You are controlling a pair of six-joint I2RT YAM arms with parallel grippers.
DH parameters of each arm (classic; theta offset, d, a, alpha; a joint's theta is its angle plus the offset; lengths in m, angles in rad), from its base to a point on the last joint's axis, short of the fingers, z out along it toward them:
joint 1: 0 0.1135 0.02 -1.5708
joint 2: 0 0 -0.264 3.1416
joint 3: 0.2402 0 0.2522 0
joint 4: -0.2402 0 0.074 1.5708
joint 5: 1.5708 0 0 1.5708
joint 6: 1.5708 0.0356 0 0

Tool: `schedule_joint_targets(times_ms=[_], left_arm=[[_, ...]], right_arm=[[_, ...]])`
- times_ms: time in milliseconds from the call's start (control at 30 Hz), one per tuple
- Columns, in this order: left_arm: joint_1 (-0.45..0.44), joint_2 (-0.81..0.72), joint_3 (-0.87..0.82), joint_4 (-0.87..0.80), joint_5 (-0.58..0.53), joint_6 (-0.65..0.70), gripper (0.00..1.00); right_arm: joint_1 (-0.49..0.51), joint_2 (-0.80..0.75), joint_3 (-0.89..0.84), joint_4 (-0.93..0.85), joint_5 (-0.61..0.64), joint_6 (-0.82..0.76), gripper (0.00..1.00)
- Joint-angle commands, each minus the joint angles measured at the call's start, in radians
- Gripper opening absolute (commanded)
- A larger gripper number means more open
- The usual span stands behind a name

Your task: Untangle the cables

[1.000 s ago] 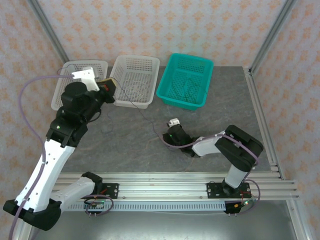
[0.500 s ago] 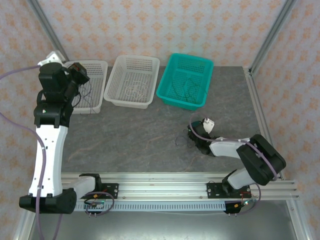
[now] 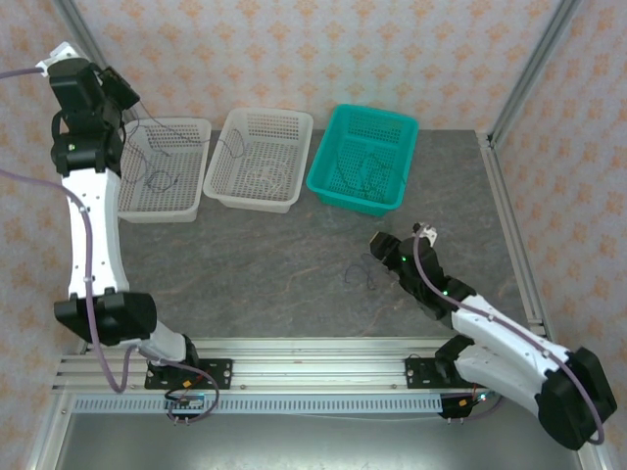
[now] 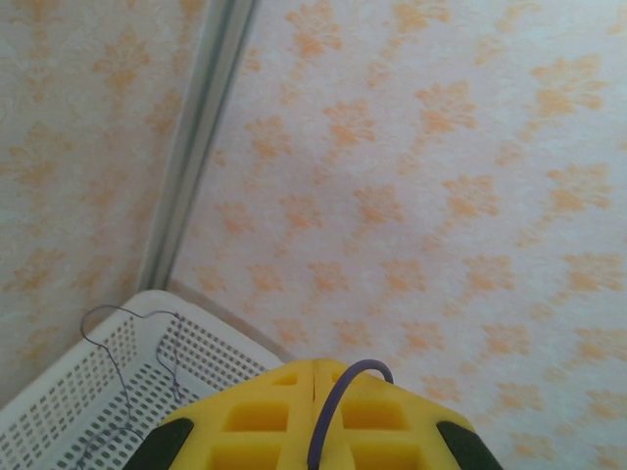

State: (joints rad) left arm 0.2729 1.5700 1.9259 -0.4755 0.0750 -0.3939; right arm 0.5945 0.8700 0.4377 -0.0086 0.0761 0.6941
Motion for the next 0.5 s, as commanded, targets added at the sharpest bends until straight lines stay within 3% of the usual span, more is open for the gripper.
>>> schedule_joint_targets(times_ms=[0,167,267,333,400,467], left_arm=[[0.032,0.113,0.081,0.033,-0.047,0.056,0.0],[0.052,0.316,0.191,-0.037,-0.051,0.075,0.01],[0.064,0.402,0.191,-0.075,-0.11,0.039,0.2],[0.076,0.394,0.144,-0.048,-0.116,0.0,0.48],[0.078,0.351,0.099,-0.021,-0.076,-0.045,0.67],[0.076,0.267,0.028,0.026,-0.018,-0.12,0.74]], right_arm=[[-0.002,-0.077,0.002,-0.101,-0.018,-0.017,0.71],[-0.002,-0.151,-0.02,-0.145,-0.006,-0.009,0.71],[-0.002,-0.166,-0.017,-0.159,-0.02,0.005,0.71],[-0.002,-0.174,-0.01,-0.173,-0.029,0.007,0.71],[-0.001,-0.174,-0.008,-0.178,-0.018,0.015,0.72],[-0.002,-0.165,-0.004,-0.179,0.001,0.029,0.72]])
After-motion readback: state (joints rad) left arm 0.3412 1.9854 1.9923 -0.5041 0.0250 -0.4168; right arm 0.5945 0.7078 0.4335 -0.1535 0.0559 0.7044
